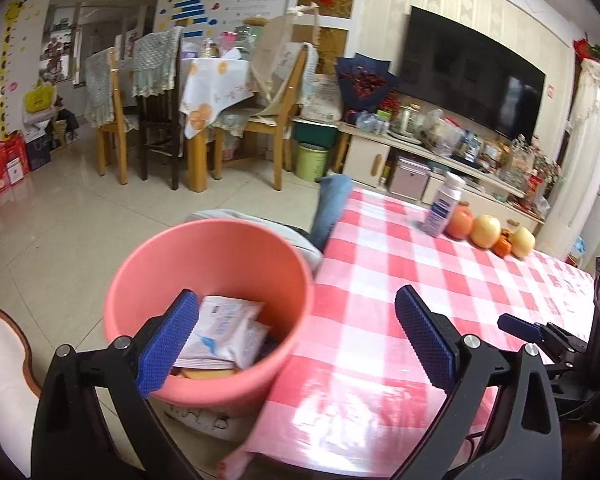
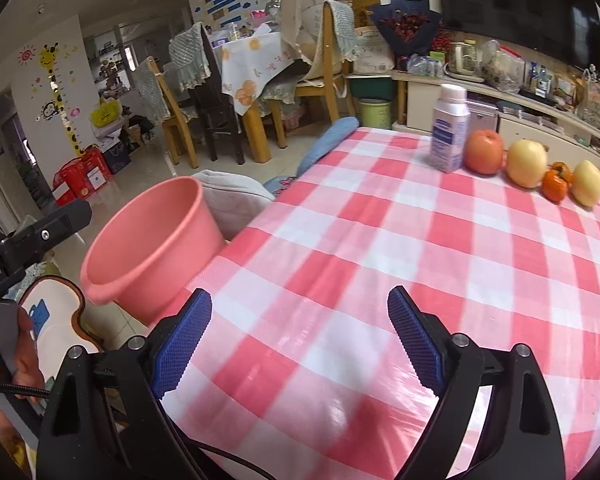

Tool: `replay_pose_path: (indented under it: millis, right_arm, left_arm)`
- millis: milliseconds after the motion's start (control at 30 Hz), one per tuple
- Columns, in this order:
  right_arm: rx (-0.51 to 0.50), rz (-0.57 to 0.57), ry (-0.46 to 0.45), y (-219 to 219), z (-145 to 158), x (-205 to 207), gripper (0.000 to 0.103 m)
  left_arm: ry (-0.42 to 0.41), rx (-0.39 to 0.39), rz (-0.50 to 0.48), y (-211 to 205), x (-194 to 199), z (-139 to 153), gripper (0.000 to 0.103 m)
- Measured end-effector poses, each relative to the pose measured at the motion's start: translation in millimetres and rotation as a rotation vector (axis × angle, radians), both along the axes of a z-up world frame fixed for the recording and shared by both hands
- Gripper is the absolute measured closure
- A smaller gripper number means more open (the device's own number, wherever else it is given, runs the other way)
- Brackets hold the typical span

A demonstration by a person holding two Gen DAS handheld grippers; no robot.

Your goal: Collect trash

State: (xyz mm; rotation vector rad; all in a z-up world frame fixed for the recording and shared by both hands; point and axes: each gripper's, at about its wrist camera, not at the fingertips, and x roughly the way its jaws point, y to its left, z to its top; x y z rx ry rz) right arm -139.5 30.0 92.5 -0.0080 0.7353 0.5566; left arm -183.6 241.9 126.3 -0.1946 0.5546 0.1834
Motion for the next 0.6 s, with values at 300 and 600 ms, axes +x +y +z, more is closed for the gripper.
replay_pose_path:
  millis: [300, 600]
  right_arm:
    - [-0.044, -0.057, -0.046, -42, 5, -9, 0.014]
    - [-0.048, -0.110, -0.107, -81, 18, -17, 0.014]
  left_arm:
    - [0.000, 0.009, -0.090, -52, 3, 10, 0.004]
    - [-0.015, 0.032, -0.133, -93, 2, 23, 0.004]
